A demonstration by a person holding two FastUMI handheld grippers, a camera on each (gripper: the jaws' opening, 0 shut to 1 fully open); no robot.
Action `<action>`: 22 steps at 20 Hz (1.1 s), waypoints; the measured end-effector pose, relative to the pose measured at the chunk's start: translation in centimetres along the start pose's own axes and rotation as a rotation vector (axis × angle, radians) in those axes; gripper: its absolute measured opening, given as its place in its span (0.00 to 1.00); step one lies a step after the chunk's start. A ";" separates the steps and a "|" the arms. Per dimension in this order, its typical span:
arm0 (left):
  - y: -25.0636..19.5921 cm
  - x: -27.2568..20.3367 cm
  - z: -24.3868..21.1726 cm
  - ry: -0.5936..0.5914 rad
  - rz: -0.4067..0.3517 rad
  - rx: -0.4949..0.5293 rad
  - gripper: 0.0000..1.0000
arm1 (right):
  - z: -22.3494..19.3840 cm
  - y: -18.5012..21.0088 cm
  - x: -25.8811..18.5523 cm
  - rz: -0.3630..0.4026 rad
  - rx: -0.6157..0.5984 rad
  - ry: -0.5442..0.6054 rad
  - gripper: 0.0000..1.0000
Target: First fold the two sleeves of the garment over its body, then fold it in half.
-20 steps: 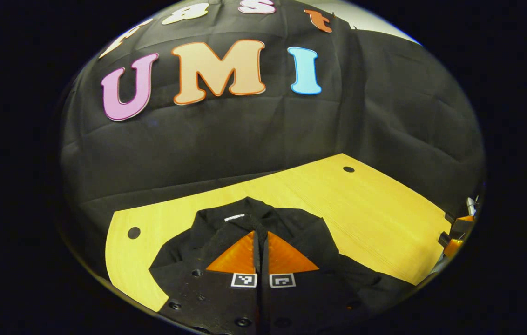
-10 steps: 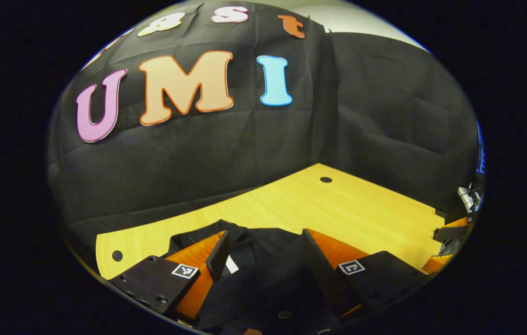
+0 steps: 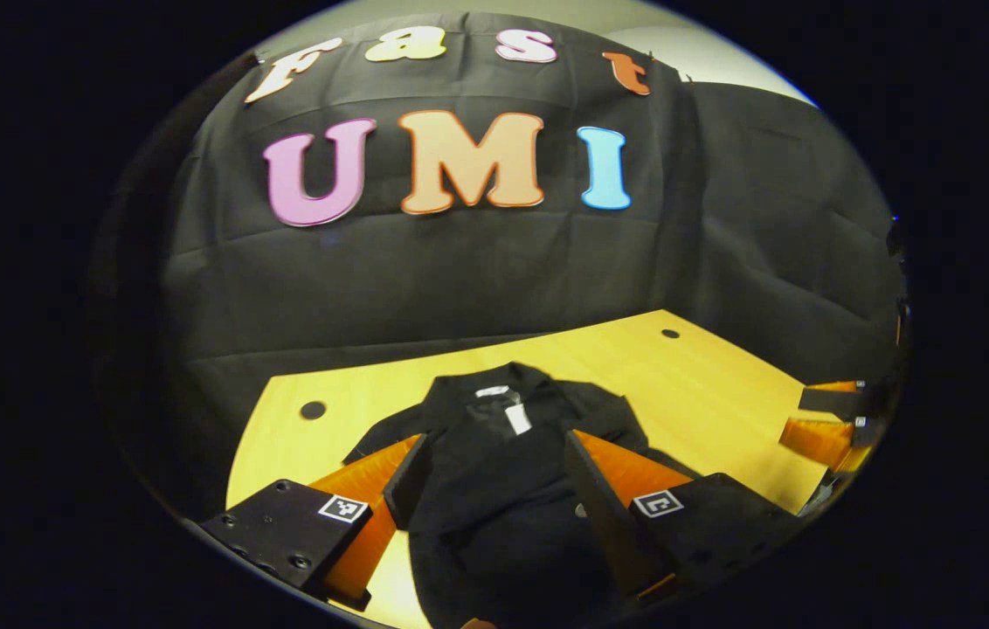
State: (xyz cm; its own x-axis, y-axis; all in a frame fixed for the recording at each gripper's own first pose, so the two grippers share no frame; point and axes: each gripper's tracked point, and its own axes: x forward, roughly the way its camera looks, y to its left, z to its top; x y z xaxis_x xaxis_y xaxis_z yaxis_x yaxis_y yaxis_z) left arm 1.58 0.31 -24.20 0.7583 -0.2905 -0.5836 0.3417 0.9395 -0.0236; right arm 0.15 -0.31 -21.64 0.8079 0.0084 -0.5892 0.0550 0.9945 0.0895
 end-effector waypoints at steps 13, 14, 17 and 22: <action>1.3 -10.3 -12.1 0.143 0.168 -0.089 0.95 | -7.0 -2.5 -4.6 0.046 -0.053 0.080 0.98; 1.4 -10.7 -12.9 0.154 0.177 -0.094 0.95 | -7.8 -2.6 -4.8 0.049 -0.061 0.095 0.98; 1.8 -11.9 -15.5 0.199 0.204 -0.107 0.96 | -10.5 -2.8 -5.2 0.061 -0.084 0.147 0.98; 1.4 -13.9 -19.9 0.276 0.227 -0.129 0.96 | -14.8 -3.9 -5.4 0.039 -0.131 0.230 0.94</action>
State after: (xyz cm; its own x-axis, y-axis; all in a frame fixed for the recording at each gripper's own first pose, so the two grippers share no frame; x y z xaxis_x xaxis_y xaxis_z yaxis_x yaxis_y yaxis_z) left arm -19.48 9.26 -32.28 0.6223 -0.0286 -0.7823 0.0961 0.9946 0.0401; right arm -13.09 -2.72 -30.70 0.6528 0.0559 -0.7555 -0.0621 0.9979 0.0201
